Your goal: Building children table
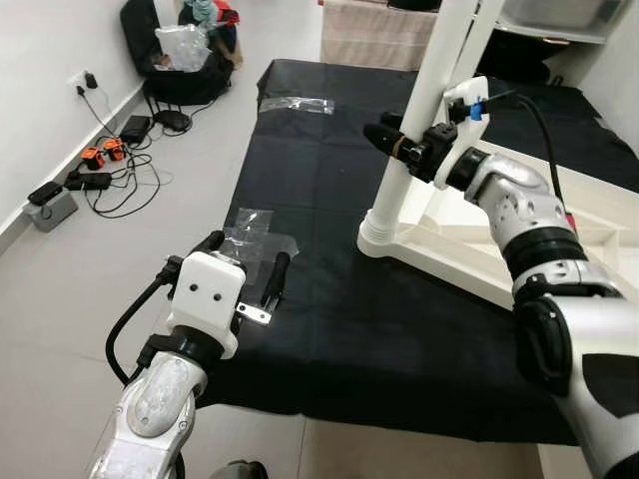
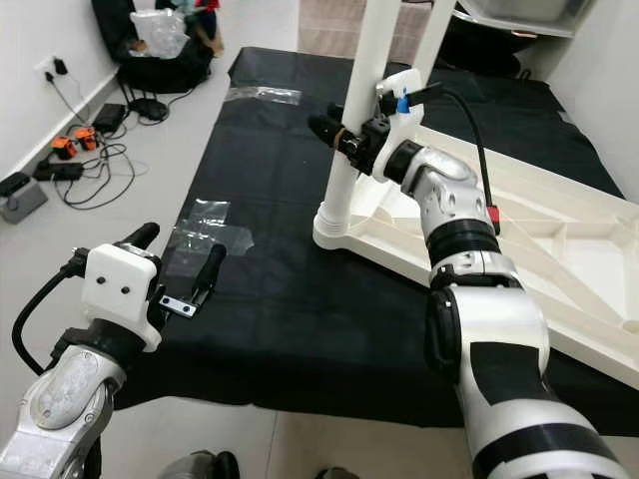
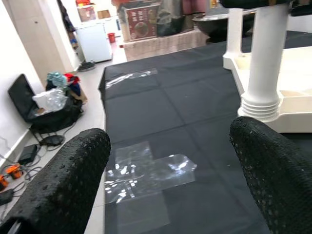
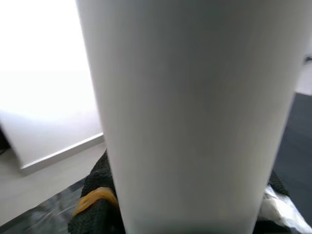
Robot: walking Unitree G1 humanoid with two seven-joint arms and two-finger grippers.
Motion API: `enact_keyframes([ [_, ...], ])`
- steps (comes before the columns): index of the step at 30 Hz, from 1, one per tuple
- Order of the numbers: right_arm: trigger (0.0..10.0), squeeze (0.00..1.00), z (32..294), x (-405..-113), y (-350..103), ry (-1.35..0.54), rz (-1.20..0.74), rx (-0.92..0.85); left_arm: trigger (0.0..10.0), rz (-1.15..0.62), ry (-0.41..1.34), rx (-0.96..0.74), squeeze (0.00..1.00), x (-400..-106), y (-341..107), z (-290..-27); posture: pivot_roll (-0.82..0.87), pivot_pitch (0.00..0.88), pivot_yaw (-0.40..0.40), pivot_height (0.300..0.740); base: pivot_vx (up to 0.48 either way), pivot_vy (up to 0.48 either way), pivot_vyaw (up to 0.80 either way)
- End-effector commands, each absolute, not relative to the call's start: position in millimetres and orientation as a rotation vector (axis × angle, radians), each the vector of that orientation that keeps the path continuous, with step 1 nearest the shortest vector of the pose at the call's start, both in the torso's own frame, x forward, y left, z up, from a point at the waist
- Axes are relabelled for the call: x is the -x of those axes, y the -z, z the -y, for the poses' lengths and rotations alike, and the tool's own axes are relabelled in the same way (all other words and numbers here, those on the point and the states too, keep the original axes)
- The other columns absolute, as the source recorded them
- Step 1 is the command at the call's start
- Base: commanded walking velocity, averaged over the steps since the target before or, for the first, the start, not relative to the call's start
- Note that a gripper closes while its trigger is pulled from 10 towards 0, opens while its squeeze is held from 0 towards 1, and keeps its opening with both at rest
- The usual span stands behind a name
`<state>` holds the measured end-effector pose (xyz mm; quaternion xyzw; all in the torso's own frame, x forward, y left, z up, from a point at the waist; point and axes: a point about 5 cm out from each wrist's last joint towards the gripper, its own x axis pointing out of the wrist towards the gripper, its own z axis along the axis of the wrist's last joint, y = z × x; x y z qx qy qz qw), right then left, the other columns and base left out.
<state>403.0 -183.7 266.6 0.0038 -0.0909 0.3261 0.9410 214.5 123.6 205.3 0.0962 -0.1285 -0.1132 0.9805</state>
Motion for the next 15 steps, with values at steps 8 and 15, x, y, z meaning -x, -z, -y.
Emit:
enact_keyframes([
  [8, 0.0, 0.0, 187, -398, -235, -0.369, 0.155, 0.003, 10.0, 0.264, 0.23, -0.214, 0.0, -220, -207, -129, 0.08, 0.135, -0.056, 0.74, 0.0, 0.0, 0.0],
  [15, 0.0, 0.0, 182, -392, -224, 0.134, 0.085, -0.024, 10.0, 0.248, 0.257, -0.194, 0.0, -217, -203, -122, 0.08, 0.136, -0.055, 0.74, 0.0, 0.0, 0.0],
])
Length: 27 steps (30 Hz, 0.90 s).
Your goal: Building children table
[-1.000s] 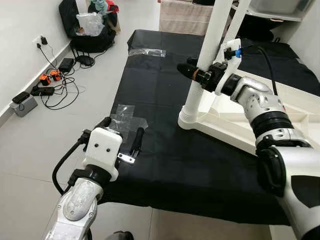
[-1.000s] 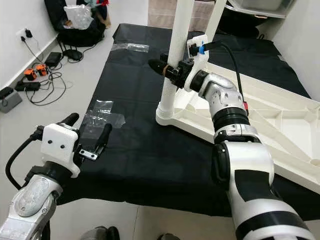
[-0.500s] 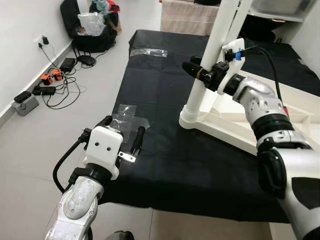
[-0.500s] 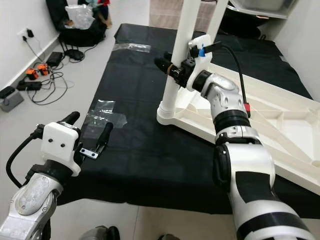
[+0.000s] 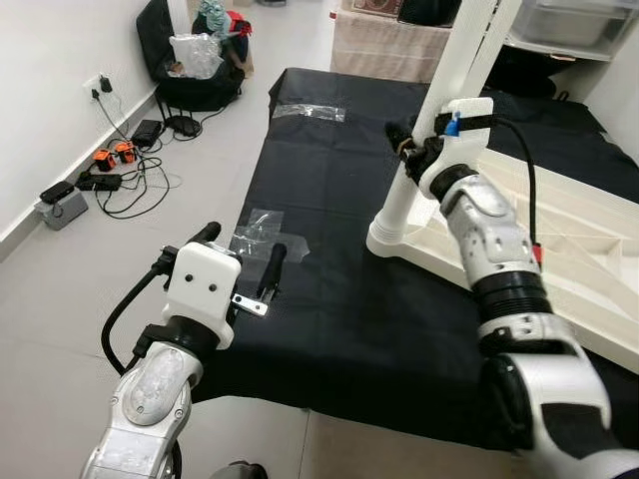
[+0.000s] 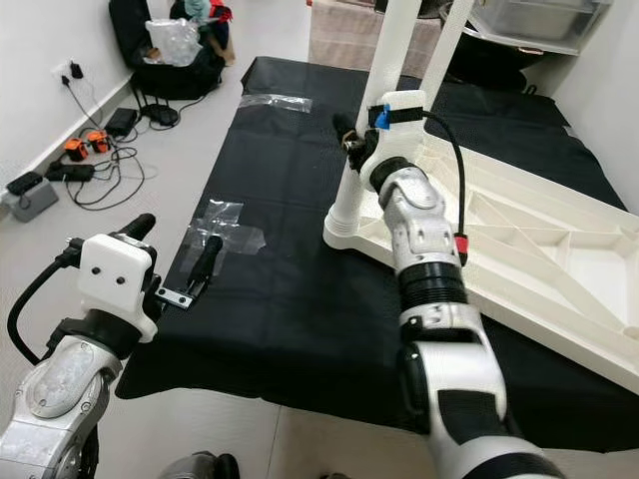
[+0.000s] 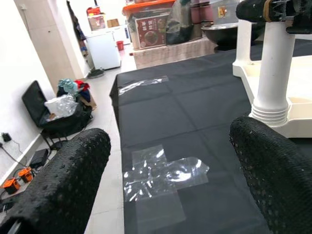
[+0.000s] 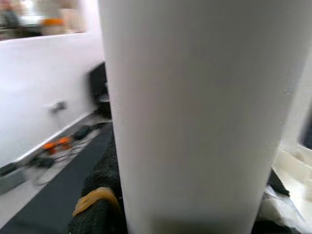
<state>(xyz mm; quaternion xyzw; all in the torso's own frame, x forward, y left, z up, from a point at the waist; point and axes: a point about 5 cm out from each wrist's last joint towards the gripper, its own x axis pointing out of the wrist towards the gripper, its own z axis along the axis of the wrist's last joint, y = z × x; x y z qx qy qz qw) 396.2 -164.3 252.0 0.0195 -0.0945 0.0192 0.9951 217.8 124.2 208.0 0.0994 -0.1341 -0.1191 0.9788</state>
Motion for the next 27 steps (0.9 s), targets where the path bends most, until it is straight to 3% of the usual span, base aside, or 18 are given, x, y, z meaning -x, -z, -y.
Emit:
enact_keyframes([
  [1, 0.0, 0.0, 181, -390, -226, 0.191, 0.091, -0.027, 10.0, 0.246, 0.261, -0.191, 0.0, -217, -203, -120, 0.08, 0.137, -0.056, 0.74, 0.0, 0.0, 0.0],
  [7, 0.0, 0.0, 167, -378, -230, 0.526, 0.109, -0.138, 10.0, 0.244, 0.273, -0.176, 0.0, -216, -203, -115, 0.08, 0.136, -0.064, 0.74, 0.0, 0.0, 0.0],
  [15, 0.0, 0.0, 142, -377, -231, 0.54, 0.068, -0.207, 10.0, 0.244, 0.268, -0.17, 0.0, -216, -202, -114, 0.09, 0.134, -0.071, 0.74, 0.0, 0.0, 0.0],
  [16, 10.0, 0.0, 138, -377, -233, 0.506, 0.074, -0.204, 10.0, 0.243, 0.269, -0.171, 0.0, -216, -202, -114, 0.09, 0.132, -0.071, 0.74, 0.0, 0.0, 0.0],
  [18, 10.0, 0.0, 136, -376, -234, 0.497, 0.076, -0.2, 10.0, 0.242, 0.269, -0.171, 0.0, -216, -202, -115, 0.09, 0.132, -0.071, 0.74, 0.0, 0.0, 0.0],
  [19, 10.0, 1.0, 135, -375, -237, 0.501, 0.085, -0.191, 10.0, 0.241, 0.268, -0.172, 0.0, -216, -201, -115, 0.08, 0.127, -0.072, 0.74, 0.0, 0.0, 0.0],
  [26, 10.0, 1.0, 137, -370, -248, 0.509, 0.141, -0.164, 10.0, 0.237, 0.269, -0.172, 0.0, -214, -200, -114, 0.08, 0.118, -0.067, 0.74, 0.0, 0.0, 0.0],
  [27, 10.0, 0.0, 139, -369, -252, 0.485, 0.163, -0.165, 10.0, 0.236, 0.271, -0.172, 0.0, -214, -199, -113, 0.08, 0.114, -0.062, 0.74, 0.0, 0.0, 0.0],
])
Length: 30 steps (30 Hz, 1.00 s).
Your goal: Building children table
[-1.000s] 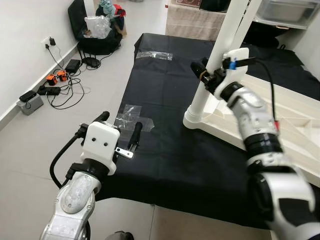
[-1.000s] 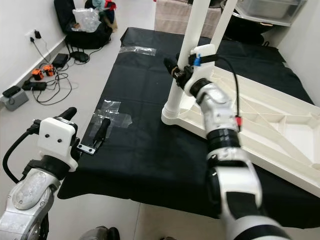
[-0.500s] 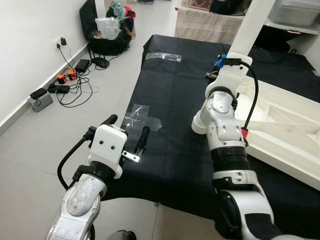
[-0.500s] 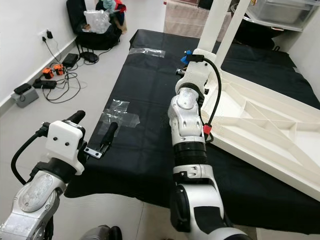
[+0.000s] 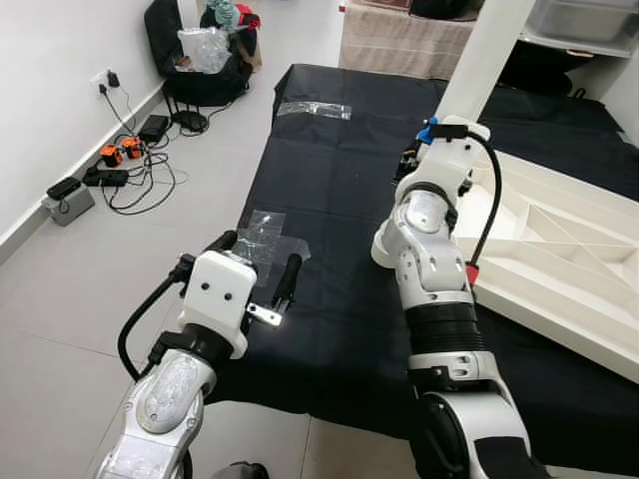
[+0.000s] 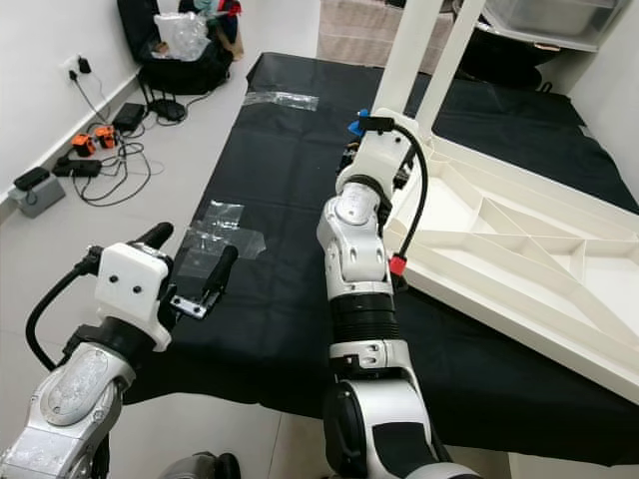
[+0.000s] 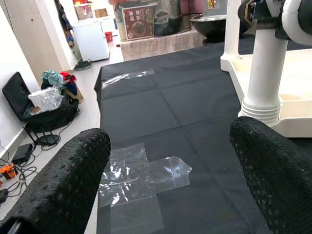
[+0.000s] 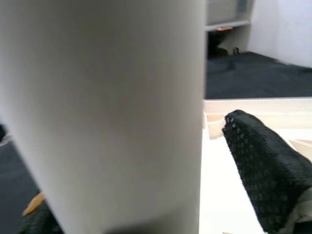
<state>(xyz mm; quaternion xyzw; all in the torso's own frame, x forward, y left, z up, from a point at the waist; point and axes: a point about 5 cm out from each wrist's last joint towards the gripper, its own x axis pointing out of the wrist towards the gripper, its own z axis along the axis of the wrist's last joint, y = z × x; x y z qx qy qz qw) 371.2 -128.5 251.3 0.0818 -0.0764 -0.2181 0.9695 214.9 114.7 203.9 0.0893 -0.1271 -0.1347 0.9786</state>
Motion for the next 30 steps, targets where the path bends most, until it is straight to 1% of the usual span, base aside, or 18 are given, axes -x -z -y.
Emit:
enact_keyframes([
  [1, 10.0, 0.0, 145, -367, -260, 0.418, 0.212, -0.182, 10.0, 0.237, 0.274, -0.172, 0.0, -214, -199, -113, 0.08, 0.109, -0.066, 0.74, 0.0, 0.0, 0.0],
  [4, 10.0, 0.0, 147, -366, -263, 0.396, 0.227, -0.188, 10.0, 0.238, 0.274, -0.171, 0.0, -214, -199, -113, 0.08, 0.109, -0.066, 0.74, 0.0, 0.0, 0.0],
  [6, 10.0, 0.0, 154, -364, -271, 0.308, 0.278, -0.186, 10.0, 0.239, 0.272, -0.172, 0.0, -215, -199, -114, 0.08, 0.109, -0.066, 0.74, 0.0, 0.0, 0.0],
  [7, 10.0, 0.0, 154, -364, -271, 0.308, 0.278, -0.186, 10.0, 0.239, 0.272, -0.172, 0.0, -215, -199, -114, 0.08, 0.109, -0.066, 0.74, 0.0, 0.0, 0.0],
  [9, 10.0, 0.0, 162, -361, -277, 0.175, 0.308, -0.198, 10.0, 0.24, 0.274, -0.171, 0.0, -215, -199, -114, 0.07, 0.104, -0.063, 0.74, 0.0, 0.0, 0.0],
  [10, 10.0, 0.0, 169, -362, -277, 0.137, 0.299, -0.189, 10.0, 0.241, 0.274, -0.171, 0.0, -215, -199, -114, 0.07, 0.101, -0.059, 0.74, 0.0, 0.0, 0.0],
  [11, 10.0, 0.0, 178, -363, -277, 0.12, 0.295, -0.132, 10.0, 0.245, 0.276, -0.174, 0.0, -215, -200, -114, 0.07, 0.1, -0.056, 0.74, 0.0, 0.0, 0.0],
  [12, 10.0, 0.0, 178, -363, -277, 0.12, 0.295, -0.132, 10.0, 0.245, 0.276, -0.174, 0.0, -215, -200, -114, 0.07, 0.1, -0.056, 0.74, 0.0, 0.0, 0.0],
  [13, 10.0, 0.0, 184, -364, -277, 0.12, 0.29, -0.088, 10.0, 0.247, 0.276, -0.176, 0.0, -215, -200, -114, 0.07, 0.1, -0.056, 0.74, 0.0, 0.0, 0.0],
  [14, 10.0, 0.0, 184, -364, -277, 0.12, 0.29, -0.088, 10.0, 0.247, 0.276, -0.176, 0.0, -215, -200, -114, 0.07, 0.1, -0.056, 0.74, 0.0, 0.0, 0.0],
  [16, 10.0, 0.0, 189, -366, -276, 0.017, 0.268, -0.132, 10.0, 0.25, 0.27, -0.172, 0.0, -216, -201, -115, 0.07, 0.099, -0.057, 0.74, 0.0, 0.0, 0.0],
  [18, 10.0, 0.0, 187, -368, -272, -0.216, 0.233, -0.136, 10.0, 0.251, 0.274, -0.171, 0.0, -217, -201, -114, 0.07, 0.096, -0.06, 0.74, 0.0, 0.0, 0.0],
  [19, 10.0, 0.0, 187, -368, -272, -0.216, 0.233, -0.136, 10.0, 0.251, 0.274, -0.171, 0.0, -217, -201, -114, 0.07, 0.096, -0.06, 0.74, 0.0, 0.0, 0.0],
  [21, 10.0, 0.0, 184, -370, -267, -0.397, 0.203, -0.111, 10.0, 0.252, 0.279, -0.172, 0.0, -216, -201, -113, 0.07, 0.095, -0.062, 0.74, 0.0, 0.0, 0.0],
  [22, 10.0, 0.0, 184, -370, -267, -0.397, 0.203, -0.111, 10.0, 0.252, 0.279, -0.172, 0.0, -216, -201, -113, 0.07, 0.095, -0.062, 0.74, 0.0, 0.0, 0.0],
  [23, 10.0, 0.0, 179, -373, -265, -0.499, 0.192, -0.101, 10.0, 0.254, 0.278, -0.173, 0.0, -217, -201, -113, 0.08, 0.093, -0.069, 0.74, 0.0, 0.0, 0.0],
  [28, 10.0, 0.0, 166, -384, -261, -0.653, 0.172, -0.146, 10.0, 0.263, 0.271, -0.175, 0.0, -217, -204, -113, 0.1, 0.091, -0.082, 0.74, 0.0, 0.0, 0.0],
  [30, 10.0, 0.0, 162, -387, -261, -0.679, 0.171, -0.161, 10.0, 0.266, 0.269, -0.174, 0.0, -217, -204, -113, 0.1, 0.09, -0.083, 0.74, 0.0, 0.0, 0.0],
])
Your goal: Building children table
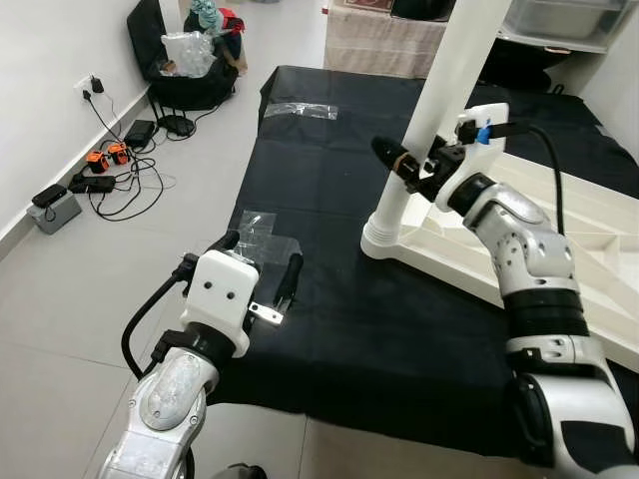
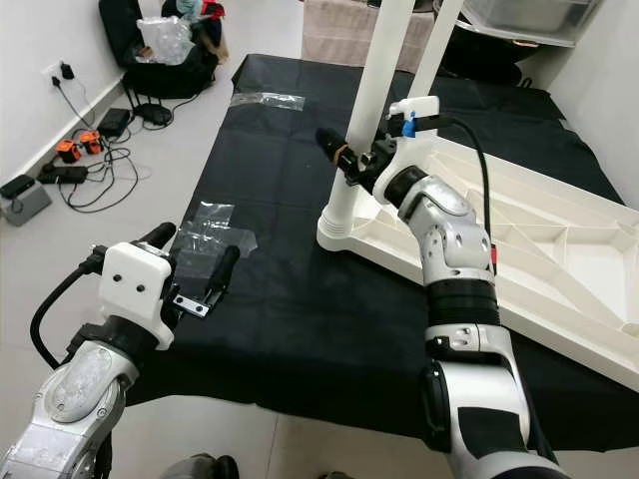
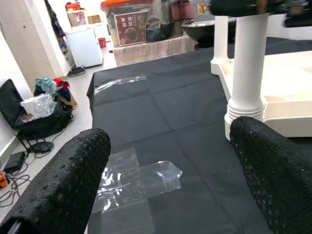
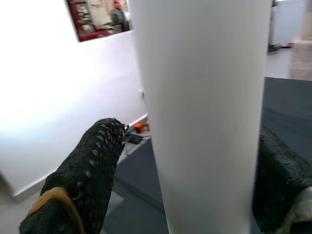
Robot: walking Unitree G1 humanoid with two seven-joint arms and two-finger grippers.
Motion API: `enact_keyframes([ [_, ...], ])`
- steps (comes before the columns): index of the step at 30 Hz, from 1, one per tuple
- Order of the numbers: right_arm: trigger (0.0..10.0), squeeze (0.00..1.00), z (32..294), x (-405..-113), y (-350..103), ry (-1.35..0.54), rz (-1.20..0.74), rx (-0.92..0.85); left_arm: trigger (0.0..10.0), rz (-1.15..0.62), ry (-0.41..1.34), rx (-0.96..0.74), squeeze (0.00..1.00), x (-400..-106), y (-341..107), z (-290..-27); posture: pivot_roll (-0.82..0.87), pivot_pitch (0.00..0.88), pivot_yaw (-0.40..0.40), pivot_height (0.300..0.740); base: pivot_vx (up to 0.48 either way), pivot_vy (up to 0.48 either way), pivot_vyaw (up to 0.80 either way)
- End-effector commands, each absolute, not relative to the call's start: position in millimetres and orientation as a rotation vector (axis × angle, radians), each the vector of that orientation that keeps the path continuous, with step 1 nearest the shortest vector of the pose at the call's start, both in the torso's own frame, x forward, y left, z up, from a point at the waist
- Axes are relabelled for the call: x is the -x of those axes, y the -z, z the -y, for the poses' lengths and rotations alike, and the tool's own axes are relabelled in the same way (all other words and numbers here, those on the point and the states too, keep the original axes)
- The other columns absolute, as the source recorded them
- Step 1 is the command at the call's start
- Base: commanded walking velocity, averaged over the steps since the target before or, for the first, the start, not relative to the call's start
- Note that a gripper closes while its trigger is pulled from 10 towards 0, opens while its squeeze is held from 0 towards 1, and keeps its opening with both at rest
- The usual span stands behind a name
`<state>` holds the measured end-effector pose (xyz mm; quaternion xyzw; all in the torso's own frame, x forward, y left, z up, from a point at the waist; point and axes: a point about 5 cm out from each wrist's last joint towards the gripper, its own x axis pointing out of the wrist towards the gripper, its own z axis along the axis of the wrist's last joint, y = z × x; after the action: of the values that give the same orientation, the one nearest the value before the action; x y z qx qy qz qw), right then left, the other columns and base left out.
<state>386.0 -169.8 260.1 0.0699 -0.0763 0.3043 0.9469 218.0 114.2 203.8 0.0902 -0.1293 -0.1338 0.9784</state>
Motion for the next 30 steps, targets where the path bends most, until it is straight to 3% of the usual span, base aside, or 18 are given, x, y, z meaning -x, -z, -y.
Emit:
enact_keyframes([
  [1, 10.0, 0.0, 162, -387, -261, -0.679, 0.171, -0.161, 10.0, 0.266, 0.269, -0.174, 0.0, -217, -204, -113, 0.1, 0.09, -0.083, 0.74, 0.0, 0.0, 0.0],
  [14, 10.0, 0.0, 140, -406, -259, -0.783, 0.129, -0.27, 10.0, 0.304, 0.272, -0.176, 0.0, -216, -216, -109, 0.14, 0.103, -0.106, 0.74, 0.0, 0.0, 0.0],
  [15, 9.1, 0.0, 139, -406, -259, -0.791, 0.142, -0.277, 10.0, 0.305, 0.272, -0.173, 0.0, -216, -217, -109, 0.14, 0.104, -0.106, 0.74, 0.0, 0.0, 0.0],
  [17, 9.1, 0.0, 139, -406, -260, -0.797, 0.15, -0.282, 10.0, 0.305, 0.272, -0.172, 0.0, -216, -217, -109, 0.13, 0.105, -0.1, 0.74, 0.0, 0.0, 0.0],
  [18, 0.0, 0.0, 140, -406, -260, -0.787, 0.155, -0.294, 10.0, 0.297, 0.275, -0.169, 0.0, -216, -215, -109, 0.13, 0.104, -0.098, 0.74, 0.0, 0.0, 0.0],
  [23, 0.0, 0.0, 146, -408, -260, -0.746, 0.158, -0.291, 10.0, 0.275, 0.297, -0.154, 0.0, -216, -209, -105, 0.12, 0.104, -0.095, 0.74, 0.0, 0.0, 0.0],
  [30, 0.0, 0.0, 167, -409, -242, -0.509, 0.118, -0.207, 10.0, 0.257, 0.308, -0.158, 0.0, -216, -204, -104, 0.12, 0.096, -0.1, 0.74, 0.0, 0.0, 0.0],
])
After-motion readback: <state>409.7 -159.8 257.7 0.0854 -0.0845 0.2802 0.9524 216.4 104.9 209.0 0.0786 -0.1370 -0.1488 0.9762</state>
